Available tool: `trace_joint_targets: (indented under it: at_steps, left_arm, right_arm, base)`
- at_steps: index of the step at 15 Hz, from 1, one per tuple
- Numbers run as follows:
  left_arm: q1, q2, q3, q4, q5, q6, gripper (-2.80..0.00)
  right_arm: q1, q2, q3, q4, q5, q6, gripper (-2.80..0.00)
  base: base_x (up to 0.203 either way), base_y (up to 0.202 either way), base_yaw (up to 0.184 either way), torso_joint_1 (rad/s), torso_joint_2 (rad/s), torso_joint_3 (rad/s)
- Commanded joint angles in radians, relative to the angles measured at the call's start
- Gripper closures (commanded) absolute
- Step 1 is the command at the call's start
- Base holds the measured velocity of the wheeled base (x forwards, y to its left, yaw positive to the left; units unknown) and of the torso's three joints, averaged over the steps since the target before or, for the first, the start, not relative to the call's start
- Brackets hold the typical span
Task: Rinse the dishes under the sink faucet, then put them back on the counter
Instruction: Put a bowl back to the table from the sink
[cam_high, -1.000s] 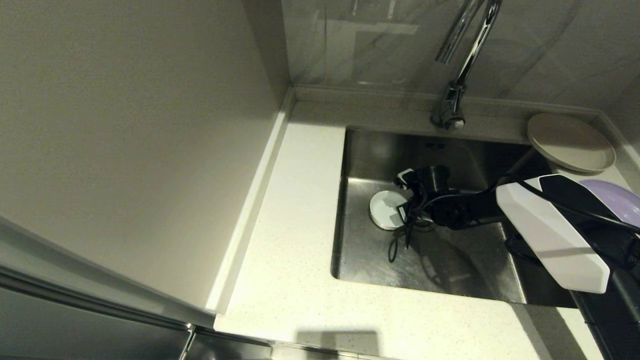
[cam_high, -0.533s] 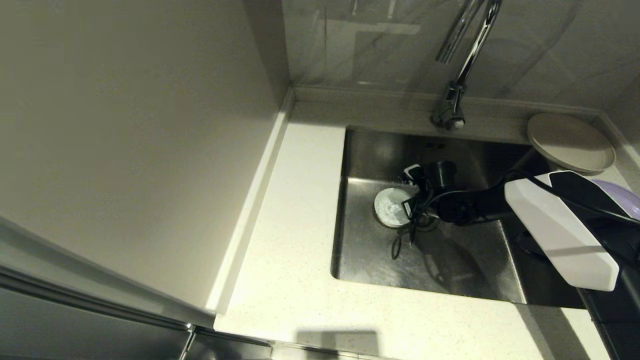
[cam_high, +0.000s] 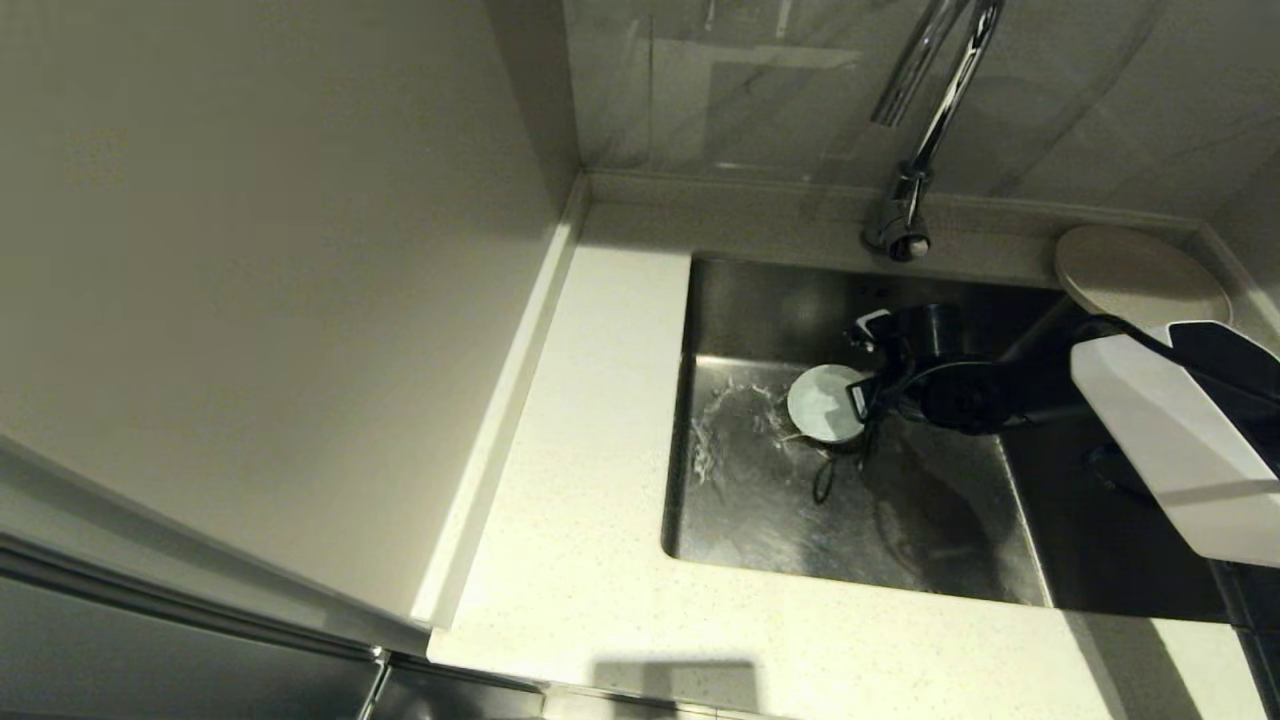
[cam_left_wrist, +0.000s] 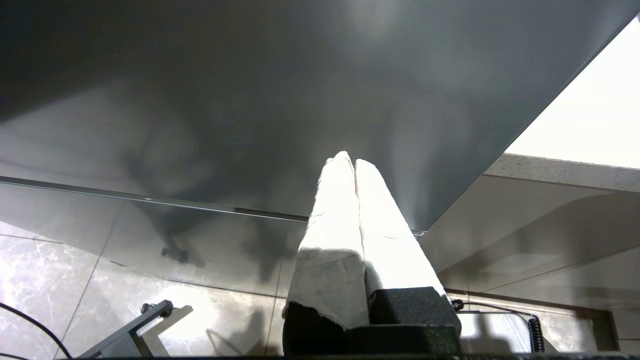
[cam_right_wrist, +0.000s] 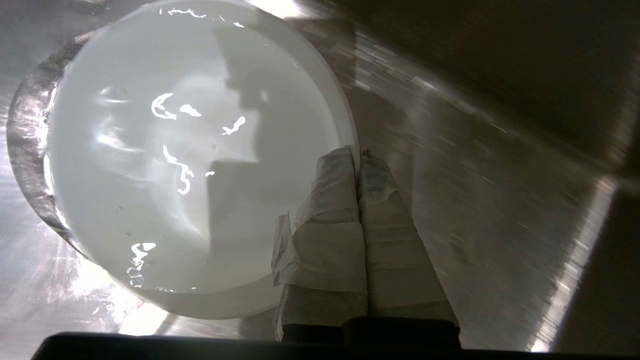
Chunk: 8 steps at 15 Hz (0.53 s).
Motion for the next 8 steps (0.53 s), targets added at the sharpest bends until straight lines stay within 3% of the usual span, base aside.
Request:
trace_joint_targets:
  at_steps: [1, 8]
  left_arm:
    - [0.0, -0.003, 0.0, -0.001, 0.0, -0.001, 0.0]
    - [0.0, -0.003, 0.0, -0.001, 0.0, 0.0, 0.0]
  right_arm:
    - [-0.036, -0.033, 0.028, -0.003, 0.0, -0.002, 0.0]
    - [-0.092, -0.115, 0.11, -0.003, 0.003, -0.005, 0.0]
  base:
    - [0.0, 0.0, 0.0, 0.0, 0.0, 0.0]
    - [0.0, 0.0, 0.0, 0.0, 0.0, 0.0]
